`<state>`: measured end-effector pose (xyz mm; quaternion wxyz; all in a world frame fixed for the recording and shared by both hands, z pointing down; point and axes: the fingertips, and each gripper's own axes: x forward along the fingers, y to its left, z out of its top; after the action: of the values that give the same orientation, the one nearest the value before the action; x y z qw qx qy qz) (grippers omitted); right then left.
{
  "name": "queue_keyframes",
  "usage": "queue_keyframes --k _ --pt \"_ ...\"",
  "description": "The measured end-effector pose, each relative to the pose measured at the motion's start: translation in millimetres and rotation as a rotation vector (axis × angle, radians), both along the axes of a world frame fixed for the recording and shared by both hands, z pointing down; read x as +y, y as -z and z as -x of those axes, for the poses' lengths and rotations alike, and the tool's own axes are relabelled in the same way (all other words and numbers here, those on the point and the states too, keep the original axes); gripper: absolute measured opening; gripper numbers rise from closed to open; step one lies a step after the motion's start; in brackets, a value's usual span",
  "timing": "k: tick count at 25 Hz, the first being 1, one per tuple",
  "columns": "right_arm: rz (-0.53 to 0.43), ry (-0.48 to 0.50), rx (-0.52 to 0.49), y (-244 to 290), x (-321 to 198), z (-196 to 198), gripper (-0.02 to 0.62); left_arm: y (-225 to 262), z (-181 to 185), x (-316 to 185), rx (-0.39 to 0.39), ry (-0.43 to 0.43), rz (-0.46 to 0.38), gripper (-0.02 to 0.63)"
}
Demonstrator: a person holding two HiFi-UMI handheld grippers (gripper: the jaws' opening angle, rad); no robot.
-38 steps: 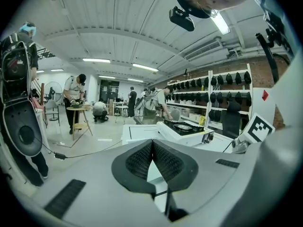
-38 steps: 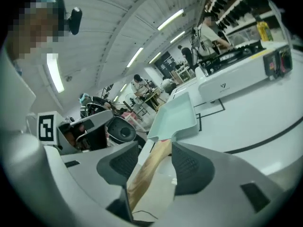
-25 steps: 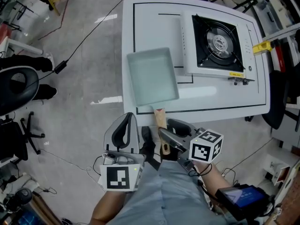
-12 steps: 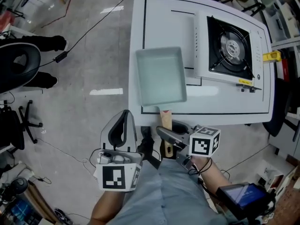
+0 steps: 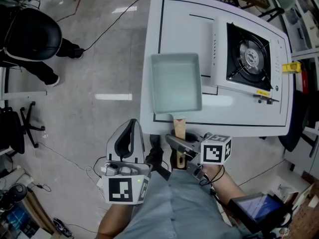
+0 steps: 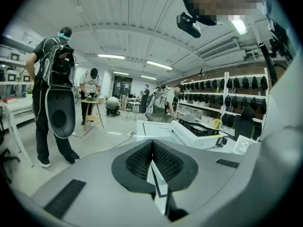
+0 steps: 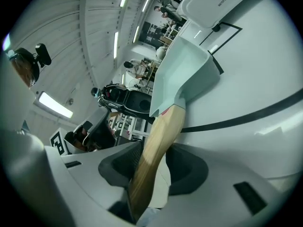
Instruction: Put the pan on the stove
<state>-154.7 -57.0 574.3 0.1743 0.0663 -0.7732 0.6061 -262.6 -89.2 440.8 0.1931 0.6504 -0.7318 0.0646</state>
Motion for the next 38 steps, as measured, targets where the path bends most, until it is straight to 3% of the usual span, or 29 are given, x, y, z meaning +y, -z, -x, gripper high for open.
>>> queue_keyframes --k 7,16,23,33,38 --pt "0.062 0.003 -0.034 2.5 2.1 3.5 0.146 2.3 1.5 1.8 0.004 0.007 -0.003 0.018" --pt "0.202 -0.073 -0.046 4.7 -0.5 -0.6 0.083 16.3 -1.8 -0.4 0.010 -0.001 -0.031 0.018" --pt "0.247 -0.109 -0.078 16.3 -5.1 5.7 0.072 30.4 -2.5 -1.0 0.008 -0.003 -0.051 0.018" --pt "0.222 -0.124 -0.152 53.0 -4.7 21.0 0.072 49.5 3.5 8.3 -0.008 0.001 -0.072 0.018" --pt "0.166 -0.128 -0.154 81.0 -4.0 25.7 0.072 66.5 4.0 16.8 -0.007 -0.010 -0.090 0.018"
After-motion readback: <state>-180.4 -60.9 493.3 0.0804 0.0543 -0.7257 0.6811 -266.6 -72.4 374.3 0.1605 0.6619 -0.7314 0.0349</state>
